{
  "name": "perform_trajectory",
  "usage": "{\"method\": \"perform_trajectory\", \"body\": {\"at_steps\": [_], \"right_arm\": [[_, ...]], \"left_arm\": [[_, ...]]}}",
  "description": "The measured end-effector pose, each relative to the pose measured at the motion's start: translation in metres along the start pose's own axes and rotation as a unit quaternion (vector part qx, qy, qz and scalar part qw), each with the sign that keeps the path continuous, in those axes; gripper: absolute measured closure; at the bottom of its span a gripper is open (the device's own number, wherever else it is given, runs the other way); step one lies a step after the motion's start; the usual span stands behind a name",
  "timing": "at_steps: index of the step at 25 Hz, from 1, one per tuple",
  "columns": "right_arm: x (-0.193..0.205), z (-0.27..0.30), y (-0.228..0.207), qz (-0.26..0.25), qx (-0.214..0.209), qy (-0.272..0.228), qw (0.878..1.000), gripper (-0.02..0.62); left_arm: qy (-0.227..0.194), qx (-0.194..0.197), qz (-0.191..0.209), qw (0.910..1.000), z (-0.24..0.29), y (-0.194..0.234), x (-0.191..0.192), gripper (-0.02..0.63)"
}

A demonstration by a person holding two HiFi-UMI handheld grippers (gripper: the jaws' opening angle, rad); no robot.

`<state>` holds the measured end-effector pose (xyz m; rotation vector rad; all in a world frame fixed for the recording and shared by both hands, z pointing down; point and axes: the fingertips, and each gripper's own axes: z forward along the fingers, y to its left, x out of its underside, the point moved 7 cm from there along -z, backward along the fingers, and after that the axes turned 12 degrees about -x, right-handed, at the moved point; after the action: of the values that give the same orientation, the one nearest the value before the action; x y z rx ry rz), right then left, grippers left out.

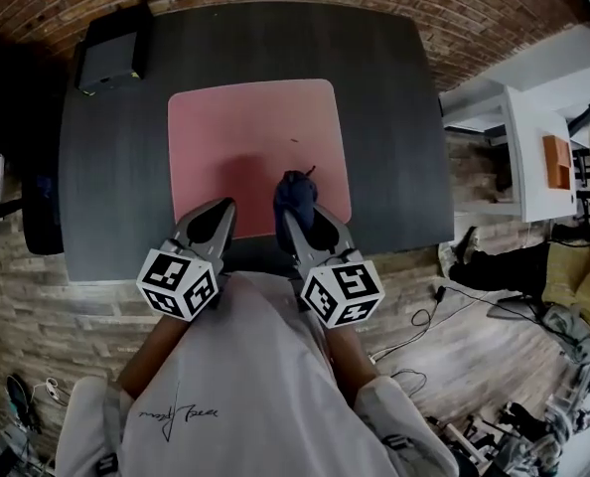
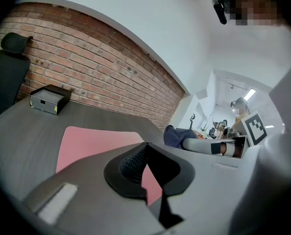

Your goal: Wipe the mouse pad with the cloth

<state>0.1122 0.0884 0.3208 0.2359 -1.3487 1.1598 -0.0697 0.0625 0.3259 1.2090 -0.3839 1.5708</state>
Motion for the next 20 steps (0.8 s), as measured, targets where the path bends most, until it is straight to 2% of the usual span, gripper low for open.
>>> {"method": "perform_trajectory", "body": {"at_steps": [5, 9, 11, 16, 20], "right_arm": [[0.003, 0.006, -0.035, 0.008, 0.000, 0.013, 1.000, 0.486], [0.014, 0.009, -0.072, 0.046, 0.029, 0.016, 0.998, 0.488], [0.021, 0.010, -0.086, 0.048, 0.048, 0.025, 0.997, 0.488], [0.034, 0.004, -0.109, 0.058, 0.075, 0.039, 0.995, 0.488], [0.049, 0.005, -0.124, 0.047, 0.107, 0.076, 0.990, 0.489]], "left_arm": [[0.000, -0.035, -0.007, 0.9994, 0.009, 0.007, 0.001, 0.595], [0.001, -0.055, -0.025, 0.9982, 0.009, 0.012, 0.006, 0.597], [-0.001, -0.063, -0.027, 0.9976, 0.009, 0.018, 0.006, 0.597], [-0.018, -0.069, -0.047, 0.9963, 0.014, 0.027, -0.003, 0.598], [-0.020, -0.066, -0.055, 0.9961, 0.017, 0.030, -0.006, 0.598]]}}
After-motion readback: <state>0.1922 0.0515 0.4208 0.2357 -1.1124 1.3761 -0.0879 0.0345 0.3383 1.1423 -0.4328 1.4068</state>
